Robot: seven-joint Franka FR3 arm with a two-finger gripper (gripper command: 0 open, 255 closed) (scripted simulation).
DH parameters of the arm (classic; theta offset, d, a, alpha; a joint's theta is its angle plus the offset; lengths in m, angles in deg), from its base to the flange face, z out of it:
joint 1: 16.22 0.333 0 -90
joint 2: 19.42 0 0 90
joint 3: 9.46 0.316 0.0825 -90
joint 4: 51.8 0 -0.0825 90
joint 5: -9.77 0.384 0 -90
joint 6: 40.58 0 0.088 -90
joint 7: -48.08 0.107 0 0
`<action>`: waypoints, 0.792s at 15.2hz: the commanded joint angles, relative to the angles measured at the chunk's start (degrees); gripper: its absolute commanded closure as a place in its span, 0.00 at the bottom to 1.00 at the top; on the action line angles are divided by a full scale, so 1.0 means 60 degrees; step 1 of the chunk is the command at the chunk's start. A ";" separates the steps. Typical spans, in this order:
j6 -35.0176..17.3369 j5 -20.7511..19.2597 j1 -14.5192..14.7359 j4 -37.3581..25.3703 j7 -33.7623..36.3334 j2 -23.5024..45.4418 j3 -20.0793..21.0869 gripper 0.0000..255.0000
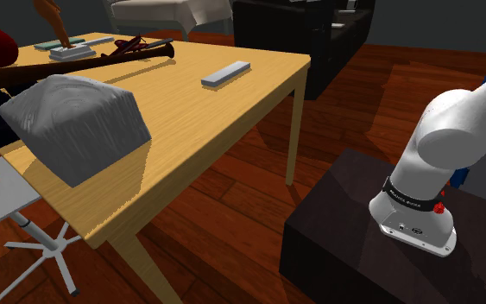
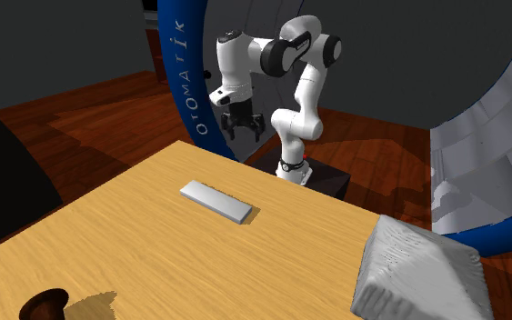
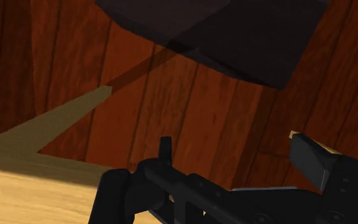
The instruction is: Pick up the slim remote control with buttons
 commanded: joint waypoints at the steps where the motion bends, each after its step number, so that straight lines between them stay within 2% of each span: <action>1: -0.0311 -0.0108 0.0245 -0.0579 -0.0942 0.0827 -0.0184 0.00; 7: -0.0752 -0.0150 0.0864 -0.2461 -0.3539 0.2950 -0.0488 0.00; 12: -0.0832 -0.0015 0.1256 -0.4209 -0.5566 0.4600 -0.0464 0.00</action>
